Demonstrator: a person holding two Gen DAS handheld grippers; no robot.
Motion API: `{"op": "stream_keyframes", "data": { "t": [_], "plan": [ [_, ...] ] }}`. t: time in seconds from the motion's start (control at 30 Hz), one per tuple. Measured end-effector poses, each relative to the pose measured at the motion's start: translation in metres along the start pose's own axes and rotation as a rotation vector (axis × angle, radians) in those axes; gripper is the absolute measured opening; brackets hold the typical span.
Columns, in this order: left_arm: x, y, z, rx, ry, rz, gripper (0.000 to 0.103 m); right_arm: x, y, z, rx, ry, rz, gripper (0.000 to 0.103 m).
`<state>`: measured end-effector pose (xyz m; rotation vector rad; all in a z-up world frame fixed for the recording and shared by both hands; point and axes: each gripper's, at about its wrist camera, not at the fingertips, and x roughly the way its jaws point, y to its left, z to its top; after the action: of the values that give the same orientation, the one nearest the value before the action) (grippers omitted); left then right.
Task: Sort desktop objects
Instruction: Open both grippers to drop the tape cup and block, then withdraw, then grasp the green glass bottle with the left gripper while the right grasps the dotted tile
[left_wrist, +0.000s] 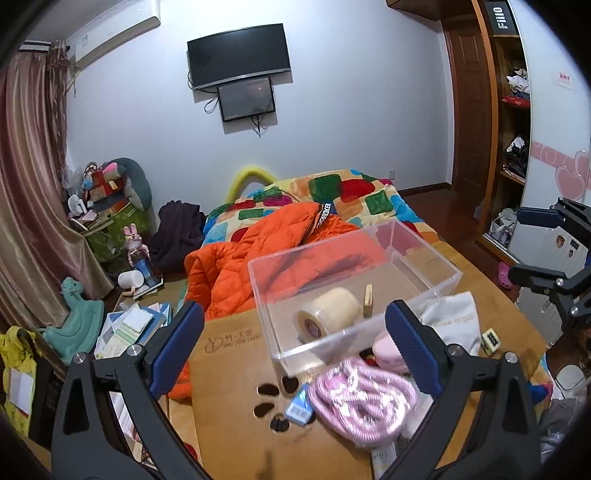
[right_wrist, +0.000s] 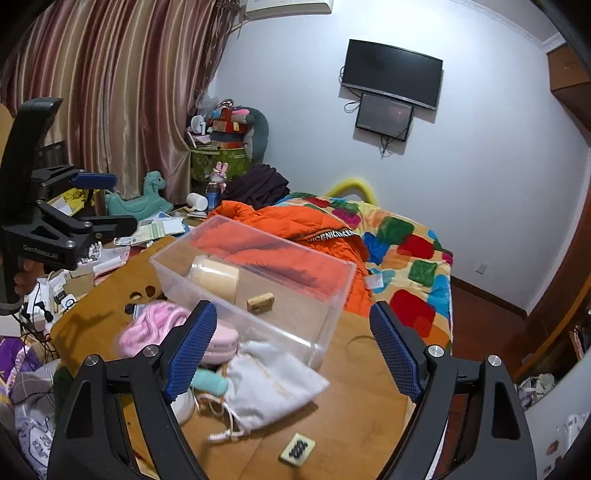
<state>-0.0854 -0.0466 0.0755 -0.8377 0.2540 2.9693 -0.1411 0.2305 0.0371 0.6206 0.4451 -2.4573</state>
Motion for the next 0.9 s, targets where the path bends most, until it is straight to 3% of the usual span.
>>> {"op": "stream_keyframes", "data": {
  "t": [0.23,0.37,0.5,0.67,0.9],
  "plan": [
    [0.0,-0.016,-0.041,-0.009,0.045,0.009,0.1,-0.006,0.008,-0.035,0.023,0.014,-0.037,0.083],
    [0.003,-0.024,-0.063,-0.063,0.075,-0.042,0.1,-0.003,0.016,-0.056,0.044,0.036,-0.033,0.083],
    [0.005,-0.031,-0.086,-0.102,0.096,-0.036,0.1,0.003,0.015,-0.077,0.09,0.062,-0.032,0.083],
    [0.014,-0.043,-0.114,-0.146,0.156,-0.065,0.1,0.018,0.01,-0.1,0.158,0.101,-0.1,0.083],
    [0.009,-0.052,-0.139,-0.144,0.14,-0.009,0.1,0.033,0.003,-0.126,0.254,0.131,-0.138,0.083]
  ]
}}
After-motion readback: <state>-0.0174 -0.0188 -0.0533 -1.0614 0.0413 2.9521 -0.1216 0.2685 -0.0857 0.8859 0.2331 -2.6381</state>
